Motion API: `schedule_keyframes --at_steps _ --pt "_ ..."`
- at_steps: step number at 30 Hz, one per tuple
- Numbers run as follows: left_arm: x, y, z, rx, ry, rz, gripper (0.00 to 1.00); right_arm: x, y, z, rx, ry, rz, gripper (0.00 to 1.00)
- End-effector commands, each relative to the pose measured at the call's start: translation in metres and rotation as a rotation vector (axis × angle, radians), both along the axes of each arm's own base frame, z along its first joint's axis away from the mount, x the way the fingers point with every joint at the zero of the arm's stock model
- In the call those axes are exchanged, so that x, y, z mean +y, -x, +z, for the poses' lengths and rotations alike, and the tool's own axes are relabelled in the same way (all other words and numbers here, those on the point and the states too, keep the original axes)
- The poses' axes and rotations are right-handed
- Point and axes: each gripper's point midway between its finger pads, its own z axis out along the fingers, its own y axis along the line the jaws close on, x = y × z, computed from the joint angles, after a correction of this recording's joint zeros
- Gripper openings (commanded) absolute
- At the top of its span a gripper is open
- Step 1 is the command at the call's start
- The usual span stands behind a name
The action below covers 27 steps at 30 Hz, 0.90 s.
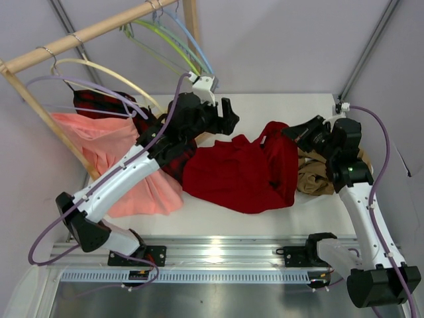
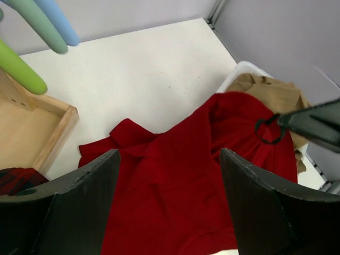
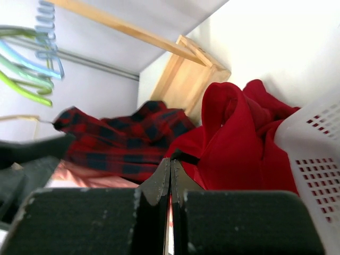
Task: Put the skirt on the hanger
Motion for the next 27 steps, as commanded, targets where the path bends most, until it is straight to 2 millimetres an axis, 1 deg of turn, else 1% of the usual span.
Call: schedule_keyframes --at_steps 1,2,4,5,6,7,9,10,12,14,15,16,17,19,20,21,22,24,26,27 --pt "-0.007 0.023 0.016 -0.072 0.049 -0.124 0.81 0.002 -0.006 0.049 -0.116 -0.126 -0.017 0.00" --pt "-0.021 0.035 0.021 -0.086 0.093 -0.217 0.80 0.000 -0.008 0.051 -0.111 -0.154 -0.034 0.00" --pt "-0.033 0.052 0.026 -0.122 0.123 -0.294 0.78 -0.002 -0.008 0.049 -0.105 -0.173 -0.049 0.00" --pt "-0.045 0.061 0.012 -0.154 0.130 -0.364 0.77 -0.003 -0.007 0.051 -0.106 -0.182 -0.060 0.00" --pt "-0.049 0.068 0.013 -0.221 0.104 -0.404 0.77 -0.005 -0.007 0.051 -0.105 -0.191 -0.076 0.00" --pt "-0.057 0.083 0.011 -0.269 0.092 -0.452 0.77 -0.006 -0.007 0.052 -0.105 -0.192 -0.081 0.00" --pt "-0.062 0.081 0.010 -0.387 0.010 -0.439 0.78 -0.005 -0.006 0.052 -0.100 -0.192 -0.076 0.00" --pt "-0.070 0.081 0.002 -0.394 -0.021 -0.445 0.77 -0.004 -0.005 0.055 -0.102 -0.193 -0.071 0.00" --pt "-0.074 0.071 0.006 -0.463 -0.072 -0.429 0.76 -0.004 -0.003 0.053 -0.094 -0.194 -0.069 0.00" --pt "-0.082 0.062 0.001 -0.494 -0.100 -0.423 0.76 -0.004 0.000 0.051 -0.085 -0.199 -0.072 0.00" --pt "-0.085 0.059 0.012 -0.550 -0.100 -0.414 0.76 -0.005 0.003 0.052 -0.091 -0.200 -0.071 0.00" --pt "-0.090 0.061 0.014 -0.576 -0.105 -0.424 0.76 -0.005 0.004 0.051 -0.092 -0.198 -0.071 0.00" --pt "-0.096 0.059 0.010 -0.592 -0.119 -0.423 0.76 -0.005 0.005 0.047 -0.083 -0.200 -0.072 0.00" --pt "-0.104 0.055 0.017 -0.652 -0.135 -0.407 0.76 -0.003 0.009 0.046 -0.081 -0.213 -0.061 0.00" --pt "-0.113 0.051 0.007 -0.651 -0.162 -0.419 0.75 -0.003 0.010 0.046 -0.085 -0.216 -0.060 0.00" --pt "-0.118 0.050 0.002 -0.667 -0.195 -0.430 0.75 -0.002 0.012 0.043 -0.081 -0.218 -0.057 0.00" --pt "-0.125 0.052 0.007 -0.680 -0.206 -0.445 0.74 -0.002 0.013 0.043 -0.084 -0.221 -0.054 0.00" --pt "-0.136 0.051 -0.006 -0.705 -0.268 -0.471 0.73 -0.002 0.015 0.041 -0.084 -0.215 -0.052 0.00" --pt "-0.142 0.051 -0.008 -0.745 -0.304 -0.453 0.73 -0.002 0.016 0.037 -0.073 -0.212 -0.047 0.00" --pt "-0.147 0.051 -0.014 -0.749 -0.317 -0.454 0.72 -0.001 0.016 0.033 -0.063 -0.214 -0.042 0.00"
